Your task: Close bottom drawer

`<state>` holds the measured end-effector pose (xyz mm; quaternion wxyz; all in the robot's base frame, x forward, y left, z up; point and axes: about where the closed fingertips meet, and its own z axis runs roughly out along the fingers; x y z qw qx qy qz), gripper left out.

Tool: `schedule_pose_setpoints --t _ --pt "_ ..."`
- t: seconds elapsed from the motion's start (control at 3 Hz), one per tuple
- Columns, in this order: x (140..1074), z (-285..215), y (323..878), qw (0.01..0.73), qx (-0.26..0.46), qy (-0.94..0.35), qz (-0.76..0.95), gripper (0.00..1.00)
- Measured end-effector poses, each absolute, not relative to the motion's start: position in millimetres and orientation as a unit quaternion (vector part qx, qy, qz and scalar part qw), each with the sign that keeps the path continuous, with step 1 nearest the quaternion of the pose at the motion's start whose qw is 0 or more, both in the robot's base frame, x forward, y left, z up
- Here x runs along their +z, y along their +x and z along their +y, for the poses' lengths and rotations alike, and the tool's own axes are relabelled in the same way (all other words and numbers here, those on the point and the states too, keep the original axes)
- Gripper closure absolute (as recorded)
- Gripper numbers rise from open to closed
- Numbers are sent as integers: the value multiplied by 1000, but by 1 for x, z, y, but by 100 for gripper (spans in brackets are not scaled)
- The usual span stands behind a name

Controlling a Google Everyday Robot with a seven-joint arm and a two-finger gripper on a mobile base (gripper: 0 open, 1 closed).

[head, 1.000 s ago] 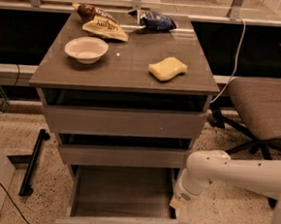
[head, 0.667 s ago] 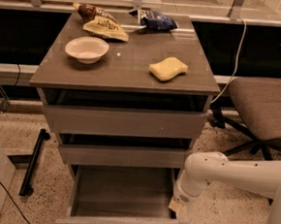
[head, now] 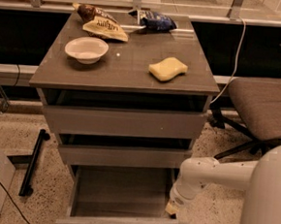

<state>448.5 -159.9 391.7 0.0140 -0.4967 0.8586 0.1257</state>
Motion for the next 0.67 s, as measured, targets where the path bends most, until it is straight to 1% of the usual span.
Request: schedule_pose_setpoints --t 0.67 --pt "308 -157 434 -31 181 -452 873 100"
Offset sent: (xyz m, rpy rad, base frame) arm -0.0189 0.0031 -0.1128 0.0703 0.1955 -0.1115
